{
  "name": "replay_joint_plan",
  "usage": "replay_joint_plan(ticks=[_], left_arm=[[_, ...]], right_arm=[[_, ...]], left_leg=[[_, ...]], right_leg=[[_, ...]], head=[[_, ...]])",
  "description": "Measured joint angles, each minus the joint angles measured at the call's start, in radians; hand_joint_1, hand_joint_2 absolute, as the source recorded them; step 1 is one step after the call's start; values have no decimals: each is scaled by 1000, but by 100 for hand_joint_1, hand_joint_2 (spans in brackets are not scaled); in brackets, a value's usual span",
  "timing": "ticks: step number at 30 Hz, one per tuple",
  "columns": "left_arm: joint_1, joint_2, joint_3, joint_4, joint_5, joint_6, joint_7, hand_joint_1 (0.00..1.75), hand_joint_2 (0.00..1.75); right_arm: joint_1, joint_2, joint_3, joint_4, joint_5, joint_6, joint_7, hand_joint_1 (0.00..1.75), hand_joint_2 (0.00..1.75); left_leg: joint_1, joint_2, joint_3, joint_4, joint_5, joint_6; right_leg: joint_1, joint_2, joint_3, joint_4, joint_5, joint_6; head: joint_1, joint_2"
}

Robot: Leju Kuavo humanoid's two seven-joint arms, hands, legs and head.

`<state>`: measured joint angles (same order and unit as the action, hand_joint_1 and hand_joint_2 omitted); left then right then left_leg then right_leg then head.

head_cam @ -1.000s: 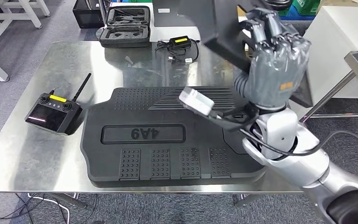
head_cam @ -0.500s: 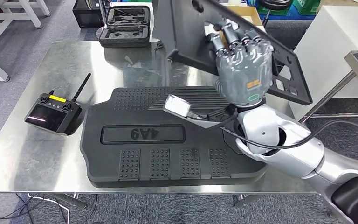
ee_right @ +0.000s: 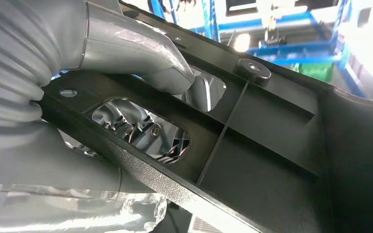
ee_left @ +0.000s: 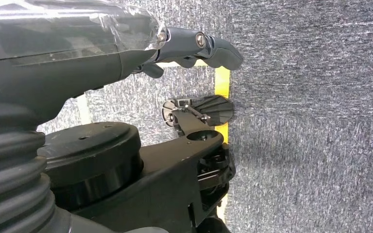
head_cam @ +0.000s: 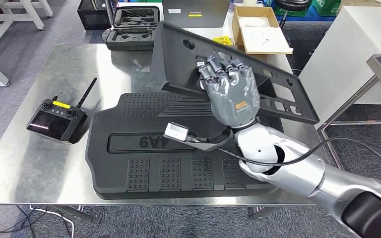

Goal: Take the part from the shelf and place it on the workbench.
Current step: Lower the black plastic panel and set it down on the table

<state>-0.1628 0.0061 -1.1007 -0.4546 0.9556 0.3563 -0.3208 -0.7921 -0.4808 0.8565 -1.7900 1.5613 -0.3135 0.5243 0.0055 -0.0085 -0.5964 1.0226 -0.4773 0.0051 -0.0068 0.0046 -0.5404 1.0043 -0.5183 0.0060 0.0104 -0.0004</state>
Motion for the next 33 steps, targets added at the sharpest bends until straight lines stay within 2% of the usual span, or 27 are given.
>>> replay_joint_plan(ticks=[19,33], left_arm=[[0,0,-4,-6,11,0,3,0,175],[-1,1,-8,-9,38,11,4,0,175]], right_arm=[[45,67,65,121,7,7,-17,175,175],[109,186,156,266,8,86,-77,175,175]], left_leg=[[0,0,0,0,0,0],[0,0,1,-1,0,0]], right_leg=[[0,0,0,0,0,0],[0,0,0,0,0,0]], head=[[0,0],[0,0]])
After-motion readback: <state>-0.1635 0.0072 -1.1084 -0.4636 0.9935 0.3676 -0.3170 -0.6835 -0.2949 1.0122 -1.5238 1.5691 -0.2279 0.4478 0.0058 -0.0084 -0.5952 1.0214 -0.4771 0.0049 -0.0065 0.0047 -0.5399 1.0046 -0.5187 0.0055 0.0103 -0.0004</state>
